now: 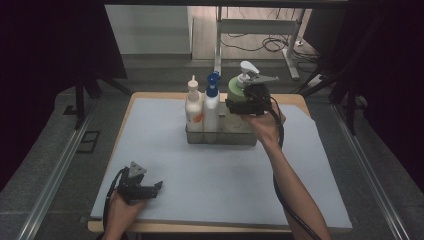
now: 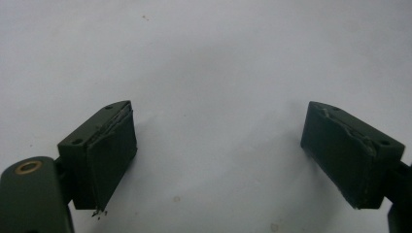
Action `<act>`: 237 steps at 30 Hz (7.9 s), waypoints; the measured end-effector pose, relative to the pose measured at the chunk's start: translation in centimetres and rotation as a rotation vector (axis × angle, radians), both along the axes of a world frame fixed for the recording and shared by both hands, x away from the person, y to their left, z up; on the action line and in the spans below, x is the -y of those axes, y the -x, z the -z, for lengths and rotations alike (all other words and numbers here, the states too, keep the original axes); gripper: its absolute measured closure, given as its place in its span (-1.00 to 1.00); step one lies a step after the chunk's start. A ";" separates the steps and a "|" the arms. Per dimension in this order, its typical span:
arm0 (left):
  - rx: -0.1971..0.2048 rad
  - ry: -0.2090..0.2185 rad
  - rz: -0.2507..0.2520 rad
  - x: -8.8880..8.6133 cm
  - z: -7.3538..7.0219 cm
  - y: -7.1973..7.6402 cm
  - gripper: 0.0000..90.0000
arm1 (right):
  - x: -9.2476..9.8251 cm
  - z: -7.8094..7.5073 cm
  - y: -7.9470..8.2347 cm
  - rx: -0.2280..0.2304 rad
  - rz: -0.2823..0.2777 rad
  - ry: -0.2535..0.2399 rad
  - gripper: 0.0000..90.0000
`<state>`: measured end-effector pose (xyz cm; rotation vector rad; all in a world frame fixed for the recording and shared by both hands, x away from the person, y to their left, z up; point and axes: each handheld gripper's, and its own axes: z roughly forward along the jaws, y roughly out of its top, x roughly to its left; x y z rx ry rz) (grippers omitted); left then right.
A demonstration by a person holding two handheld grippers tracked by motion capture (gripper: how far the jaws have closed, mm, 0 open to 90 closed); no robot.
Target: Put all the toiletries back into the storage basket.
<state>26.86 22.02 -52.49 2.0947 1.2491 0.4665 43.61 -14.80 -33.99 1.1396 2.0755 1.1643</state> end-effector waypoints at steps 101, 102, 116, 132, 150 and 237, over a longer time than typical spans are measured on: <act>0.002 0.004 -0.002 0.0 0.0 0.0 -0.72 | 0.2 10.1 -2.0 -0.107 -0.092 -0.026 -0.76; 0.002 0.003 -0.002 0.0 0.0 0.0 -0.72 | 0.3 10.1 -2.0 -0.103 -0.095 -0.027 -0.76; 0.002 0.003 -0.002 0.0 0.0 0.0 -0.72 | 0.8 9.3 -1.5 -0.072 -0.115 0.011 -0.81; 0.002 0.003 -0.002 0.0 0.0 0.0 -0.72 | 2.2 8.6 -0.4 -0.108 -0.157 -0.002 -1.00; 0.002 0.002 -0.002 0.0 0.0 0.0 -0.72 | 3.1 7.7 2.0 -0.096 -0.193 0.030 -1.00; 0.004 -0.001 -0.002 0.0 0.0 0.0 -0.72 | 12.3 15.0 15.5 -0.148 -0.141 0.103 -1.00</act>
